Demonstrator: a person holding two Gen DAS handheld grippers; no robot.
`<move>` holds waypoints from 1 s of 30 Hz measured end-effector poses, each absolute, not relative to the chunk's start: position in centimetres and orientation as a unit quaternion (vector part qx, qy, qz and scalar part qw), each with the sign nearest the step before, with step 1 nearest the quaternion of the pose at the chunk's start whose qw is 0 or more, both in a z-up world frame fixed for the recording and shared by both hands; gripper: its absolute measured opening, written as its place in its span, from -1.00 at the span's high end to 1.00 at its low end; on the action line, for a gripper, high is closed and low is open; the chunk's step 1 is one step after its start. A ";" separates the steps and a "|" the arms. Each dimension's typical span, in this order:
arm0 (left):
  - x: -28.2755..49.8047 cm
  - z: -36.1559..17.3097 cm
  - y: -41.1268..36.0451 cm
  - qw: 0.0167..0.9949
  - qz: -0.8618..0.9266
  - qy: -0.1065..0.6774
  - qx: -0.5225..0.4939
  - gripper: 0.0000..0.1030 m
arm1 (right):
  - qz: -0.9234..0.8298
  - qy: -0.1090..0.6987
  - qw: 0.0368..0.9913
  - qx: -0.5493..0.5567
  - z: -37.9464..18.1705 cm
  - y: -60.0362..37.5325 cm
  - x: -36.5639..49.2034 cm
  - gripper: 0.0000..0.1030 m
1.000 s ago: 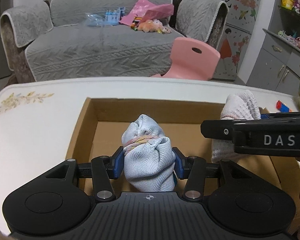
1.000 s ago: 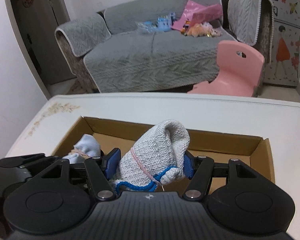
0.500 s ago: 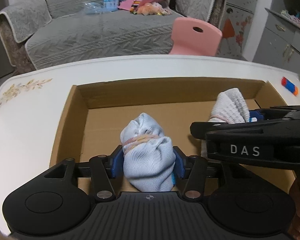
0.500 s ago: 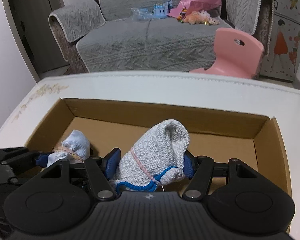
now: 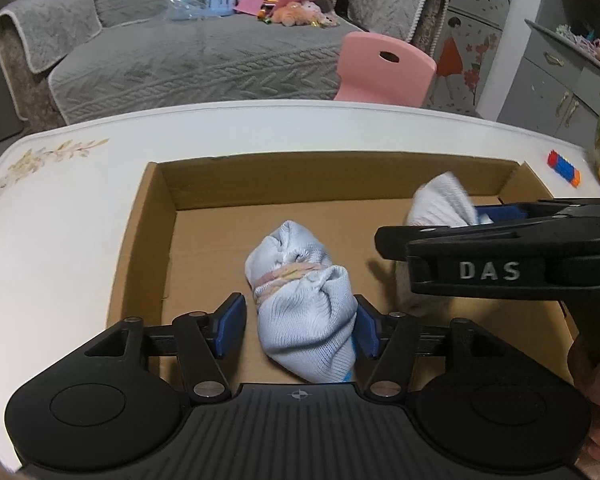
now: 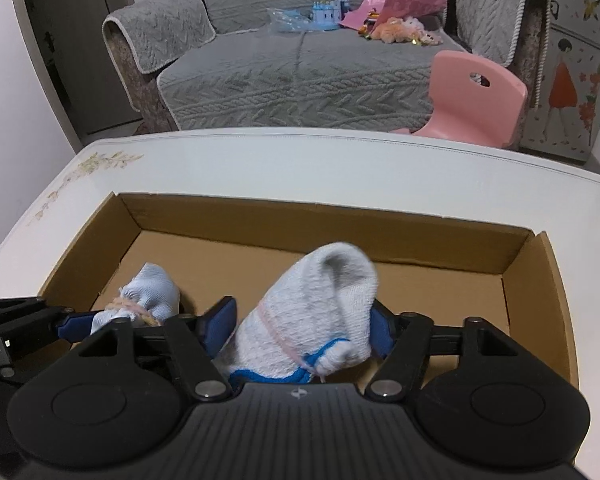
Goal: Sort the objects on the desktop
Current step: 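Open both grippers to drop the socks into the box, then move the left gripper to the black sock while the right approaches the blue sock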
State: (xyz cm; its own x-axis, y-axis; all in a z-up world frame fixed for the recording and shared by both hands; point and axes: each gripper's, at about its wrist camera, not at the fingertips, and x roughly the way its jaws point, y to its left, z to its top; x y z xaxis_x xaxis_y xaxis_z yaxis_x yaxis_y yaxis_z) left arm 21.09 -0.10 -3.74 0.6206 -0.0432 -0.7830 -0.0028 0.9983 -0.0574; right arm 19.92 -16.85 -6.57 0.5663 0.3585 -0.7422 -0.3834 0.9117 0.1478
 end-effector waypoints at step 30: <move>2.9 0.3 4.5 0.927 0.044 0.371 -0.032 -0.99 | 0.224 0.271 0.932 0.093 -2.2 -32.1 3.4 -0.90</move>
